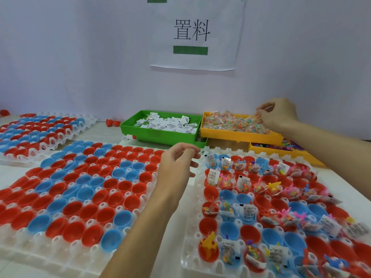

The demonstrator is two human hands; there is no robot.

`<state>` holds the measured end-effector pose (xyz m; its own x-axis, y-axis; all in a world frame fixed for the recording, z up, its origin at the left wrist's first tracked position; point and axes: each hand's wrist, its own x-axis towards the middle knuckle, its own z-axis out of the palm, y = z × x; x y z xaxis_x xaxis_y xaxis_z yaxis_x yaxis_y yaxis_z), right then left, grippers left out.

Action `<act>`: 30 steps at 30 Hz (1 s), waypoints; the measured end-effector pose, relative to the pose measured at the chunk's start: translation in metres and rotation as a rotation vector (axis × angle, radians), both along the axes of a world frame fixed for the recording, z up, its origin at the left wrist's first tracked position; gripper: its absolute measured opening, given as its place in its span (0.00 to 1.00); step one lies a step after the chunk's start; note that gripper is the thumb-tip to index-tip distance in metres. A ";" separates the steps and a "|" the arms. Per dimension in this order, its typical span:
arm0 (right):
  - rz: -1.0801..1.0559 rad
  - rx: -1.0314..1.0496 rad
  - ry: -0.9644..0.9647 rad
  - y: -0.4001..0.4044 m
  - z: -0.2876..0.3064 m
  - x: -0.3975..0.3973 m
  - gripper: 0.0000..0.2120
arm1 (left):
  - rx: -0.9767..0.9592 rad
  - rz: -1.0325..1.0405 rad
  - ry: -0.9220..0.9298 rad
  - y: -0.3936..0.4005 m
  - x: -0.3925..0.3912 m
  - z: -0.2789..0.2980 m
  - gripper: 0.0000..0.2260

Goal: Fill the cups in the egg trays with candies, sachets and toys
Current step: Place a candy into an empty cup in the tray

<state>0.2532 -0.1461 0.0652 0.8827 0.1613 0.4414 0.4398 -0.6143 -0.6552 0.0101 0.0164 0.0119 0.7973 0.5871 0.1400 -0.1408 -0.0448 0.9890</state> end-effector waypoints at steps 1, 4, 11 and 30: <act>0.030 0.048 0.033 0.001 0.000 -0.006 0.06 | -0.001 -0.005 -0.001 0.000 0.000 0.000 0.11; 0.188 0.165 0.146 0.007 0.002 -0.029 0.04 | 0.000 -0.023 -0.002 -0.001 -0.001 0.000 0.11; 0.567 0.216 0.280 0.028 0.003 -0.101 0.06 | 0.047 -0.026 0.000 -0.004 0.000 -0.002 0.06; 0.593 0.123 0.258 0.042 -0.013 -0.156 0.03 | 0.116 0.166 -0.100 -0.005 0.002 -0.004 0.05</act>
